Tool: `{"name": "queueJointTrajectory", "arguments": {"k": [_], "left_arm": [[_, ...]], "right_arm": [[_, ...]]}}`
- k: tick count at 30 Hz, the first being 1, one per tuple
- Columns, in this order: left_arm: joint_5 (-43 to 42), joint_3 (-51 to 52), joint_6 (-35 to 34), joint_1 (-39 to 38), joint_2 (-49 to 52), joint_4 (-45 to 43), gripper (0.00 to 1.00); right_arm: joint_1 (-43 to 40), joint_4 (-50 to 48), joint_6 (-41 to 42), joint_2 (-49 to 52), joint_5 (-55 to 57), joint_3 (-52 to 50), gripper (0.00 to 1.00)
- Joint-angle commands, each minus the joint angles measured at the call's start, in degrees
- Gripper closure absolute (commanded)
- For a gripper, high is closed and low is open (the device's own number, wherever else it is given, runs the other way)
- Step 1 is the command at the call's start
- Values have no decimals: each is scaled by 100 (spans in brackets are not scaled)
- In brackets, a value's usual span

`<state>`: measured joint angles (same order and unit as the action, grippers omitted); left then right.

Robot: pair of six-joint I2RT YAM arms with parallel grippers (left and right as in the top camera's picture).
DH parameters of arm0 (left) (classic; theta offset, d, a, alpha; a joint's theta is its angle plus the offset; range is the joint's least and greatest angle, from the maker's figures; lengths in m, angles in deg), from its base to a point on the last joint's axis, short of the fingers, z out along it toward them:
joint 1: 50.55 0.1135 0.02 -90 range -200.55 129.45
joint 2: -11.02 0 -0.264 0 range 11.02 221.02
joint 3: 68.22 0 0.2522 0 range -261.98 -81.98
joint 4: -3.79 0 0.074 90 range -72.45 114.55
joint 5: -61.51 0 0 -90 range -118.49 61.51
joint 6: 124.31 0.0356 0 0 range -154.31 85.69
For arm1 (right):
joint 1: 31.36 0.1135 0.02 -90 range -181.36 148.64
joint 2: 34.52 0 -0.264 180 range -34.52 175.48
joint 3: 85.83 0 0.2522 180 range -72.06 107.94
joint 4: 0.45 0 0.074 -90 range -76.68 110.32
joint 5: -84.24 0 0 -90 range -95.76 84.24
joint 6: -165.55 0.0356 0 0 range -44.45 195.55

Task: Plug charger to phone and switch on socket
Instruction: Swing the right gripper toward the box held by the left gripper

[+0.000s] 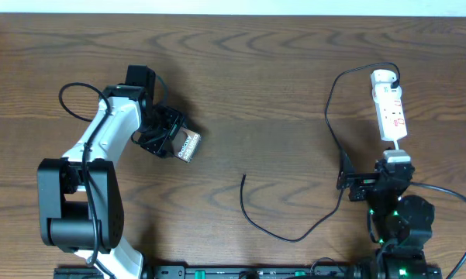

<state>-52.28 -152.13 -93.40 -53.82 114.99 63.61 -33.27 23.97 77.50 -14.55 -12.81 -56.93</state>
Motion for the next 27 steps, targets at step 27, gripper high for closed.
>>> {"name": "queueJointTrajectory", "arguments": {"k": [27], "left_arm": [[-308, -57, -918, -2, 9, -11, 93]], "right_arm": [[553, 3222, -68, 7005, -5608, 5799, 1]]}}
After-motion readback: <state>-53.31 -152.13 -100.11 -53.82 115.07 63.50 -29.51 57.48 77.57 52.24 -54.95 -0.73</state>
